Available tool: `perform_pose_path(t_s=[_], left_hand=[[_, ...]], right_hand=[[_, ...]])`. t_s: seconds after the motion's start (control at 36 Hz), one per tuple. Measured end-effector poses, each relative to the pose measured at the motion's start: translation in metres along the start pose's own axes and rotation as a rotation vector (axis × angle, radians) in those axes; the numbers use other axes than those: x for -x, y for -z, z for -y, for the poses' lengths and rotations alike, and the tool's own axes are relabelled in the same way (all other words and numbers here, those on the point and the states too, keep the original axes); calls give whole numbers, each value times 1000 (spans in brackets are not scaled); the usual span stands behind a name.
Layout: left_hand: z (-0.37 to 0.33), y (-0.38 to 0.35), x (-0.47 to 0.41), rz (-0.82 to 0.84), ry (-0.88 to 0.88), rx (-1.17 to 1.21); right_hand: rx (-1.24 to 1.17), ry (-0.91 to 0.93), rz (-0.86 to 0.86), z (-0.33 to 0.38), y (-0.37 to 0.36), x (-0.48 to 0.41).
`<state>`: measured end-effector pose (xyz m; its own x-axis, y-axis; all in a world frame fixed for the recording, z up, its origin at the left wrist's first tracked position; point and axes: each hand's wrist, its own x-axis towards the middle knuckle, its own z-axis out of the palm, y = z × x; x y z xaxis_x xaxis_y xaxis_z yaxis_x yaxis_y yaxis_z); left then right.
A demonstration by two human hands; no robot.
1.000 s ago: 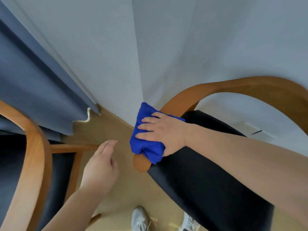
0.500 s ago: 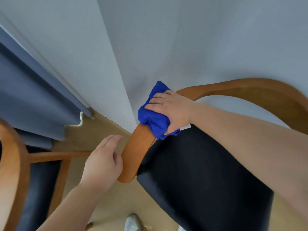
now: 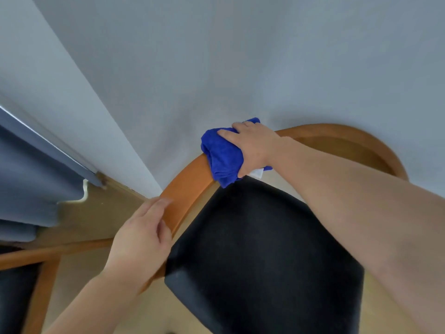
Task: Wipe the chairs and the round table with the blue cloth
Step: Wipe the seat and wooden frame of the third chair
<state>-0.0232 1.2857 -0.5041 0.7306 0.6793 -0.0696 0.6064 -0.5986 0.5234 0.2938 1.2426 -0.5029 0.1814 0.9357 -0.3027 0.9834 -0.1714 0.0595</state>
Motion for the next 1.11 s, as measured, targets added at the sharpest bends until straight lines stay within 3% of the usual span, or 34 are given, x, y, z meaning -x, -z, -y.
perform_pose_path(t_s=[0.36, 1.11], left_hand=[[-29, -17, -25, 36, -61, -9], [-88, -17, -51, 171, -188, -12]], right_hand=[[41, -223, -85, -31, -16, 20], [-22, -294, -100, -75, -16, 101]])
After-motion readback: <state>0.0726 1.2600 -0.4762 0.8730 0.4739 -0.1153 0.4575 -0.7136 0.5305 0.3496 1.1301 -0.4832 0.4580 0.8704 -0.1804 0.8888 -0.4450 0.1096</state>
